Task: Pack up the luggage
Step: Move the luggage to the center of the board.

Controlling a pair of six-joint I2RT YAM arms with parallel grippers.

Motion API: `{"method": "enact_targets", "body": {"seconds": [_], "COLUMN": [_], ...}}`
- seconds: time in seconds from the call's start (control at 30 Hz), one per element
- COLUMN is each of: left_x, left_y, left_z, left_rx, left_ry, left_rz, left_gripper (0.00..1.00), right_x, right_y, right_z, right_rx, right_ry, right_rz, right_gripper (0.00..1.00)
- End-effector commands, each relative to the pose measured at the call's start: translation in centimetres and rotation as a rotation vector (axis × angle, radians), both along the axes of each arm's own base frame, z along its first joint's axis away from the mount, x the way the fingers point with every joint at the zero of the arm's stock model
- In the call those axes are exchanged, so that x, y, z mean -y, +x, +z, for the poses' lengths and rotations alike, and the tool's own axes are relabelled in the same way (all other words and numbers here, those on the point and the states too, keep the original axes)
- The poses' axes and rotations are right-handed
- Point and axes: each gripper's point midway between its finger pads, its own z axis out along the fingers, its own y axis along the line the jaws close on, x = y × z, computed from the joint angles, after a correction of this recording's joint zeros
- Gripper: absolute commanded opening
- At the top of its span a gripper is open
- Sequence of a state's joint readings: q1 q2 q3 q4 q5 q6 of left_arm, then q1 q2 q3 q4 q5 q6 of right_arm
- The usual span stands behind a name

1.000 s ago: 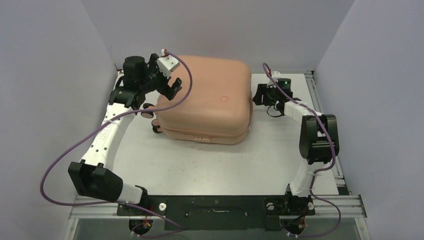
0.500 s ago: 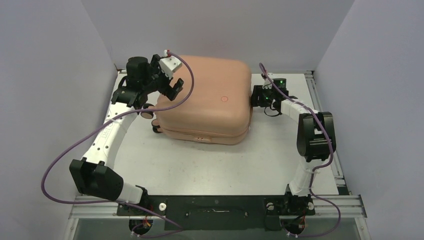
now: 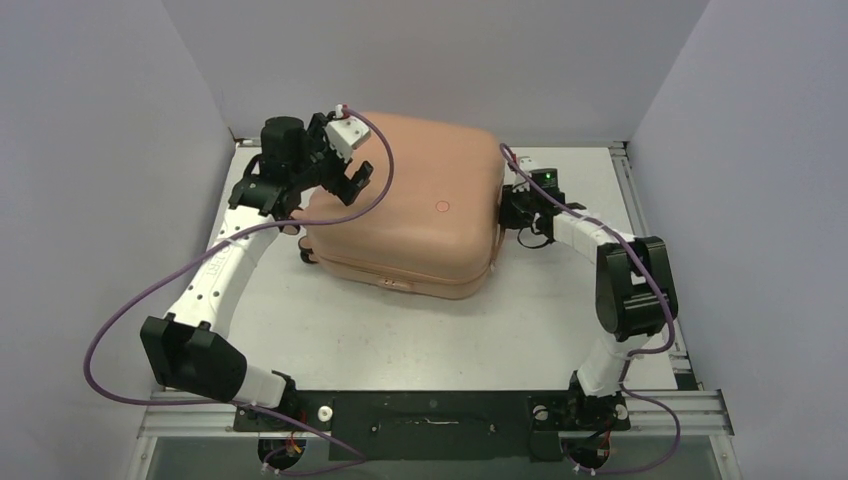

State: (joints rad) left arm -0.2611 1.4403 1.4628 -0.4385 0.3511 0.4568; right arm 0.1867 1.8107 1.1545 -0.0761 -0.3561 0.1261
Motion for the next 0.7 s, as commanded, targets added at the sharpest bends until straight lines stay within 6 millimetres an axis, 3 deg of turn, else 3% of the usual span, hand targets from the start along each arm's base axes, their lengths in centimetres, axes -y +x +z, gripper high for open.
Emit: {"method": "enact_targets", "body": {"seconds": [0.0,0.13,0.23,0.33,0.43,0.57,0.67], "left_x": [0.2,0.5,0.9,1.3,1.8,2.6,3.7], "left_y": [-0.1,-0.6,-1.1,-1.2,-0.4,1.4,2.4], "left_z": [1.4,1.1,0.8,0.9,1.2,2.0,1.5], "left_rx": [0.059,0.051,0.047,0.045,0.049,0.07,0.046], "left_ry": [0.0,-0.002,-0.002,-0.019,-0.051,-0.134,-0.19], "left_rz": [0.001,-0.005,-0.007,0.006,0.075,0.194,0.225], "left_gripper": [0.96,0.96,0.96,0.96,0.96,0.96,0.96], "right_x": [-5.5,-3.5,-0.5,1.6,1.5,0.2,-1.4], "right_y": [-7.1,-6.7,-6.4,-7.3,-9.7,-13.5,-15.6], "right_z": [0.6,2.0,3.7,5.7,7.3,7.8,7.6], "right_rx": [-0.078,-0.036,0.043,0.163,0.32,0.459,0.487], "right_ry": [0.025,-0.053,-0.103,-0.162,-0.225,-0.222,-0.186], "right_rz": [0.255,0.271,0.268,0.309,0.456,0.644,0.777], "right_gripper": [0.1,0.4,0.53,0.56,0.58,0.61,0.61]}}
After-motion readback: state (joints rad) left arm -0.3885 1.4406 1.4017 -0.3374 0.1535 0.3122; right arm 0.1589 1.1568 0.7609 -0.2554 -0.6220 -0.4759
